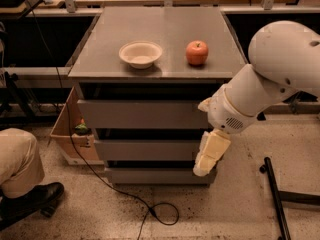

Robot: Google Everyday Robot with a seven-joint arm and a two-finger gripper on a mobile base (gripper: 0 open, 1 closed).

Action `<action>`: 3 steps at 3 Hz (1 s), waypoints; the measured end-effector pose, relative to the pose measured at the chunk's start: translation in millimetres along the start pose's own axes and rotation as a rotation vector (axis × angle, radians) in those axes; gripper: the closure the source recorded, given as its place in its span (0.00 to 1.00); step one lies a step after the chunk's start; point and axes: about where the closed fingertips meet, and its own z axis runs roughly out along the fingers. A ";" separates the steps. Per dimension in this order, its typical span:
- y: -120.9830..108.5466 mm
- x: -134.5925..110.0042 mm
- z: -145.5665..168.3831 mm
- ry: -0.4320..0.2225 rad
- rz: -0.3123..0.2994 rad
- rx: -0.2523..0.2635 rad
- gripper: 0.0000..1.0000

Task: Open middle drawer

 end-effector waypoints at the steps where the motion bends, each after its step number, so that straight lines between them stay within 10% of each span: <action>1: -0.7 -1.6 46.3 0.003 -0.011 -0.031 0.00; 3: -9.0 17.6 181.7 -0.051 -0.025 -0.021 0.00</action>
Offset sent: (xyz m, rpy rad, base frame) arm 0.0408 0.0650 -0.1878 0.0768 -0.0209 0.0149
